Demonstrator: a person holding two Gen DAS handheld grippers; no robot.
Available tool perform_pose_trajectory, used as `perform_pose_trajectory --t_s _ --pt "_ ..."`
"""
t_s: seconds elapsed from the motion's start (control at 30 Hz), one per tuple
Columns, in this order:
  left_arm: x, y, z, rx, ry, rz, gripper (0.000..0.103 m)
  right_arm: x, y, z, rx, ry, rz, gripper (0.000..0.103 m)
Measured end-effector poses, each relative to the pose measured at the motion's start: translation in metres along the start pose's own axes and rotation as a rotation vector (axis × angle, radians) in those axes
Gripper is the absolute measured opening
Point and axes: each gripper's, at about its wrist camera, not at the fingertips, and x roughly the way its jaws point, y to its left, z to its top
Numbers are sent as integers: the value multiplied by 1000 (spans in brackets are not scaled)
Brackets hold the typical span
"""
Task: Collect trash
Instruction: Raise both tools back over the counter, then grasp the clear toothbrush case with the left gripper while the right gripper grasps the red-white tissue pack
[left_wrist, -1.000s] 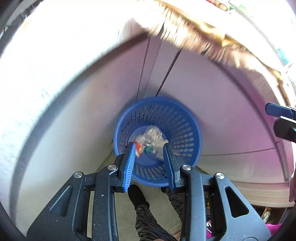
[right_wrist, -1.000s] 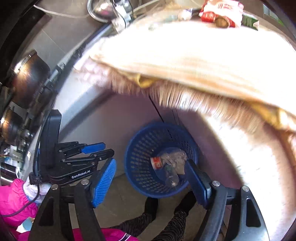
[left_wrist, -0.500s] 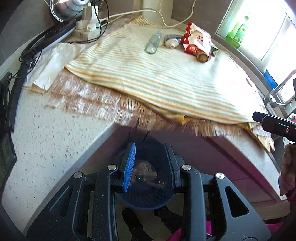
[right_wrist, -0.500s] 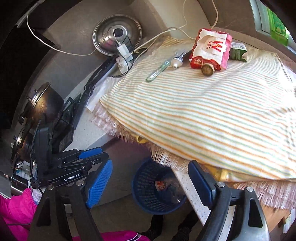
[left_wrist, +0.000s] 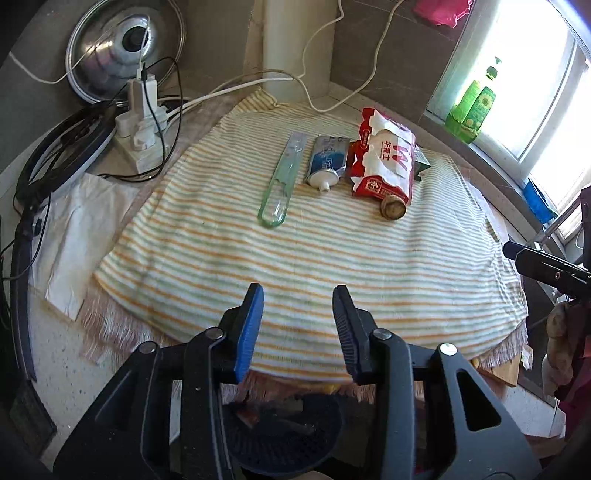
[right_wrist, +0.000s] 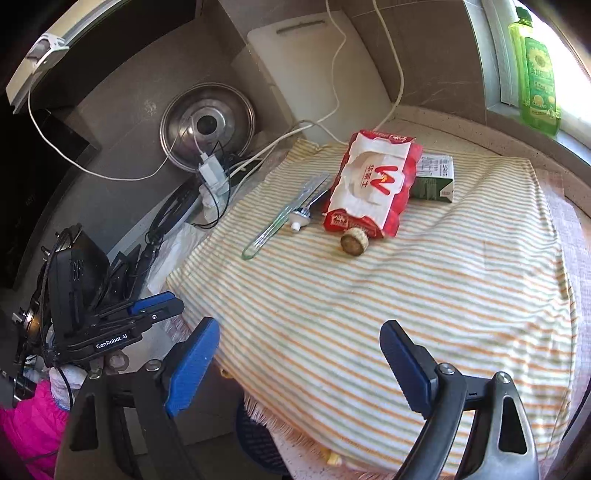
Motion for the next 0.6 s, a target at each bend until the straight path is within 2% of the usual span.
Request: perform_pose_trajectory --t_s 0.27,0.43,0.6 --pt "46 -4 46 17 59 22 42 20 -31 38 11 -11 -21 91" --pt "80 0 69 20 146 34 42 40 -53 61 46 -3 -11 91" --pt "108 -2 82 51 195 69 42 62 -71 80 69 16 -12 91"
